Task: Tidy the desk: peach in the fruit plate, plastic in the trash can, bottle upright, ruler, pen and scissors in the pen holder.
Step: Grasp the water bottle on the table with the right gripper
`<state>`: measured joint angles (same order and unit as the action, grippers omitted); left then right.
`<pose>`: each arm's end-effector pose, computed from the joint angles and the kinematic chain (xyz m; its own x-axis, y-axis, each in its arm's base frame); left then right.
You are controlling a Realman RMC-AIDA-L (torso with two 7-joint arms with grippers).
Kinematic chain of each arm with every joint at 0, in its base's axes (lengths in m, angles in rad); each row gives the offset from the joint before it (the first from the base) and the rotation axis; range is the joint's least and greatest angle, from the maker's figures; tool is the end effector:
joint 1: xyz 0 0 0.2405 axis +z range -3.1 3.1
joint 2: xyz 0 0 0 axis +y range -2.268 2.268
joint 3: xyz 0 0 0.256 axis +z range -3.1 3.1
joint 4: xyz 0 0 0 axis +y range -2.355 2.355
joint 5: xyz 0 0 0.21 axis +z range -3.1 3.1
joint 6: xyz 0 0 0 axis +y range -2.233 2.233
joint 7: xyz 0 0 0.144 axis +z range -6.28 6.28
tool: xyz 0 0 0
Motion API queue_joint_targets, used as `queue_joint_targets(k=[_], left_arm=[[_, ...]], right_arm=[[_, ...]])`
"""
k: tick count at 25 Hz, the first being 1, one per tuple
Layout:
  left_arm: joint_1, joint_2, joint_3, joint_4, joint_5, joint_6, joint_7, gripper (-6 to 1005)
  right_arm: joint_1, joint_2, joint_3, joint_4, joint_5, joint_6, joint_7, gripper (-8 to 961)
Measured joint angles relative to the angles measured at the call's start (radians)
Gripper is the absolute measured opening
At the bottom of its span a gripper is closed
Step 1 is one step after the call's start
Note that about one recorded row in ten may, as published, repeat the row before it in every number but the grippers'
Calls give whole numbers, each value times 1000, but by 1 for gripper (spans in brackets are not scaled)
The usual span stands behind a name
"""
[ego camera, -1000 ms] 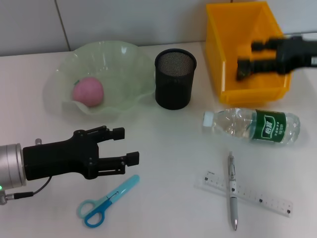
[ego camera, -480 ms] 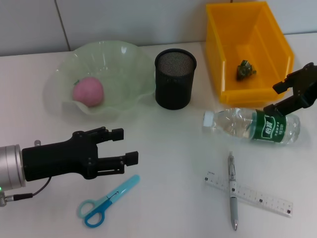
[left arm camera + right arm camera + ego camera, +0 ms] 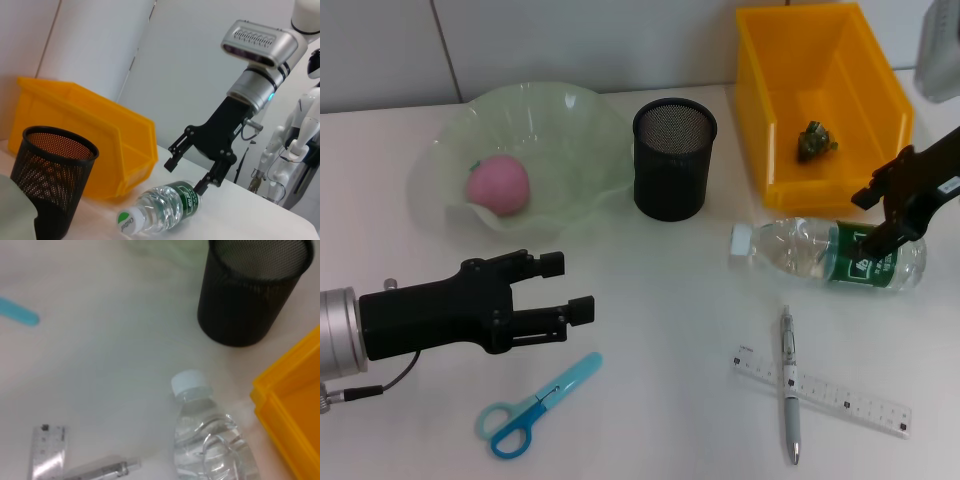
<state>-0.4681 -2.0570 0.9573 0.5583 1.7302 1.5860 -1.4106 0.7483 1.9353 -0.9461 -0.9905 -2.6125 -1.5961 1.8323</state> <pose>-0.2535 0.3030 -0.0237 0.7026 0.4246 0.5710 0.4873 -0.8719 0.0487 0.2379 0.3945 0.0739 0.8812 -0.3817 0.2788 -0.2888 -0.9017 -0.3217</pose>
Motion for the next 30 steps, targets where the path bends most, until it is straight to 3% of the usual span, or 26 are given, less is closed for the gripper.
queue_joint_targets(k=[9,16,21,30], left_arm=[[1,0,-9,0,0,0,-7,858],[0,0,-18,0,0,8,-17,857],[-4,1,-19,0,2,9,-19,856],[-7,1,-18,0,6,9,-17,854]], right_arm=[[26,22,-103,72,-49,90,-19,783],[32,69,-128,81,-137,147,-34,784],[40,90,-132,92,-173,157,-34,784],[53,103,-138,127,-193,183,-34,782]])
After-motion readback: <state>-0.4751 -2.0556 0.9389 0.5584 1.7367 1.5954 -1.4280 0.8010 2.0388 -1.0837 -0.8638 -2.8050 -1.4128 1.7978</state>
